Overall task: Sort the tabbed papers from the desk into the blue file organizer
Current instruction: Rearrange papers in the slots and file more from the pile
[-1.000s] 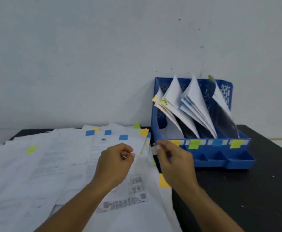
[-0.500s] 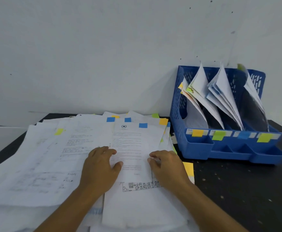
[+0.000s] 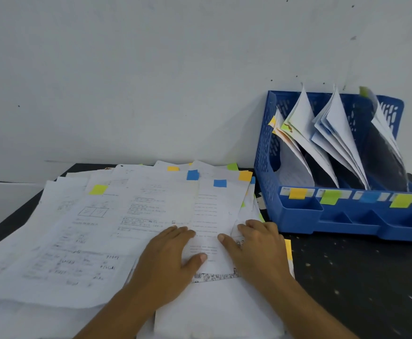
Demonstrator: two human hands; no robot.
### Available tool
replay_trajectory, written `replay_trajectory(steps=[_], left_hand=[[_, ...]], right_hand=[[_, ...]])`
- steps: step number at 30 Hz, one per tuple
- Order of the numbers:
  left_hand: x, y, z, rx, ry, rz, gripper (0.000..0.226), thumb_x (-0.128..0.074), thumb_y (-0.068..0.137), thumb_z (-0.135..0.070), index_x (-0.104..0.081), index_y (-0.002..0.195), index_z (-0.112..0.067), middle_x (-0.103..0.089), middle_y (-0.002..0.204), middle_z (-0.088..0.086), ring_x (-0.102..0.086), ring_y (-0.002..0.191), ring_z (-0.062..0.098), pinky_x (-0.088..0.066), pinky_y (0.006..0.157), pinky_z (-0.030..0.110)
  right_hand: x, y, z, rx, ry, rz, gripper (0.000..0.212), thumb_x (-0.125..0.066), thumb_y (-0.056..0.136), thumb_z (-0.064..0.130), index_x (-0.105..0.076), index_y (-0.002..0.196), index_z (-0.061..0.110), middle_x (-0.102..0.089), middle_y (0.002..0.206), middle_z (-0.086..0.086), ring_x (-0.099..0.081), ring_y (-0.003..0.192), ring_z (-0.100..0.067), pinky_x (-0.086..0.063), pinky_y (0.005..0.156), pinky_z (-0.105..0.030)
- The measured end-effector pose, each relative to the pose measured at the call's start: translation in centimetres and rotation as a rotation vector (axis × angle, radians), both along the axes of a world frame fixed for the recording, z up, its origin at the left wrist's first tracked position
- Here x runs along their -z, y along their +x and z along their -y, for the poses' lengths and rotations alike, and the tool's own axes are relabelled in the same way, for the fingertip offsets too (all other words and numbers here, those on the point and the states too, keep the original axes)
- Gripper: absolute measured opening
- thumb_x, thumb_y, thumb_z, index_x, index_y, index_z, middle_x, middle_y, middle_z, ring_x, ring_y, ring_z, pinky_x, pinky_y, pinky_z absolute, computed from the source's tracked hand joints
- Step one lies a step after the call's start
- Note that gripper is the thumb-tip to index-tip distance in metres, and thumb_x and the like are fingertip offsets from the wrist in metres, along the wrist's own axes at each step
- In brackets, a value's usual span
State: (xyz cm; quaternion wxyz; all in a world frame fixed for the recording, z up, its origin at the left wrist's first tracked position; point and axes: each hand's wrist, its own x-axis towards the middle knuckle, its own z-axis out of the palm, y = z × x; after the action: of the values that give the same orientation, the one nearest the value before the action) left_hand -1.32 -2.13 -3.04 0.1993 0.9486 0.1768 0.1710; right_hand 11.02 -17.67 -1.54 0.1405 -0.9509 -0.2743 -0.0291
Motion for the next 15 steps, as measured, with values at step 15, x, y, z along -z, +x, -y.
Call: replay_trajectory(steps=[15], left_hand=[[-0.8,0.1,-0.9,-0.157,0.125,-0.285,0.105,0.005,0.069,-0.088,-0.02,0.152,-0.028,-0.009,0.162,0.002,0.002,0.15,0.023,0.002,0.121,0.042]], right_hand=[[-0.5,0.2,0.7,0.009,-0.05,-0.063,0.068,-0.029,0.094,0.072,-0.048,0.144,0.03,-0.04,0.152,0.01,-0.029,0.139,-0.018,-0.027,0.113,-0.04]])
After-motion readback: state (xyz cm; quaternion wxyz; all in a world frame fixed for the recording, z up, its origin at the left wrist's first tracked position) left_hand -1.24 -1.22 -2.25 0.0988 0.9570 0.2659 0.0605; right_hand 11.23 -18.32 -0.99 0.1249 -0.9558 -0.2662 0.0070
